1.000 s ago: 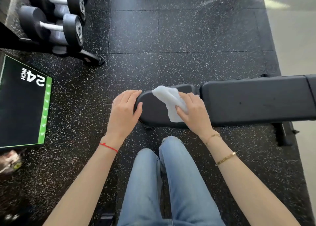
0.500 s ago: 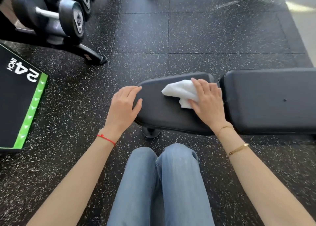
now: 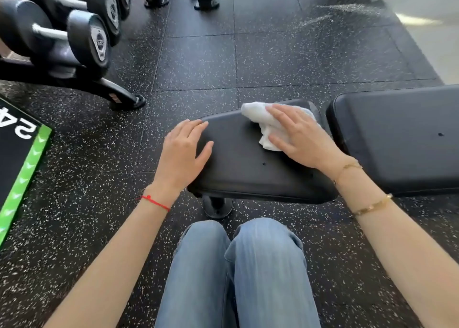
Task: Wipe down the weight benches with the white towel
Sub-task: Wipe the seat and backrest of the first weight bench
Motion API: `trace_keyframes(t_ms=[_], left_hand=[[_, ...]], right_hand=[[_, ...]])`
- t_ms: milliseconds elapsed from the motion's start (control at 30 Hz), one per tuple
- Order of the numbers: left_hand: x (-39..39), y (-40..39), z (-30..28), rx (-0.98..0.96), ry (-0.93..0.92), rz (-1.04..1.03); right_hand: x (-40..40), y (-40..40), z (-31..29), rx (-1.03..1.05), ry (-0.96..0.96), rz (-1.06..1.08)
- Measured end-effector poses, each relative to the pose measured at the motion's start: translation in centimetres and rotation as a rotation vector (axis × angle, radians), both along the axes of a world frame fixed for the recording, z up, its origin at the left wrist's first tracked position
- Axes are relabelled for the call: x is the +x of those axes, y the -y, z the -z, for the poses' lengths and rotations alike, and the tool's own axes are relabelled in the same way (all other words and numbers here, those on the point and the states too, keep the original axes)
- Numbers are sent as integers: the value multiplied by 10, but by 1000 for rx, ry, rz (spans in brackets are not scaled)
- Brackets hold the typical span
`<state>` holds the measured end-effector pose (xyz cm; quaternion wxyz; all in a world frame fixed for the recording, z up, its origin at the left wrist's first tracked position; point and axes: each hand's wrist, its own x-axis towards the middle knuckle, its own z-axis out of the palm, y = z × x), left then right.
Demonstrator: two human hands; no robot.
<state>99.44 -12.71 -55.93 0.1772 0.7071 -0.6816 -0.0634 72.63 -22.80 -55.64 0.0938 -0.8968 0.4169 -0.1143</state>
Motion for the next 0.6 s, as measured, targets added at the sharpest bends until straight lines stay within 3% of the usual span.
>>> trace_keyframes(t_ms=[100, 333, 467, 600], left_hand=[[3, 2, 12, -1, -4, 13], [12, 1, 30, -95, -91, 39], [12, 0, 32, -95, -121, 38], [12, -1, 33, -84, -130, 34]], right_hand=[[24, -4, 4, -19, -54, 67], [32, -52, 12, 36, 96, 18], [44, -7, 6, 89, -79, 128], [60, -27, 18, 47, -158, 162]])
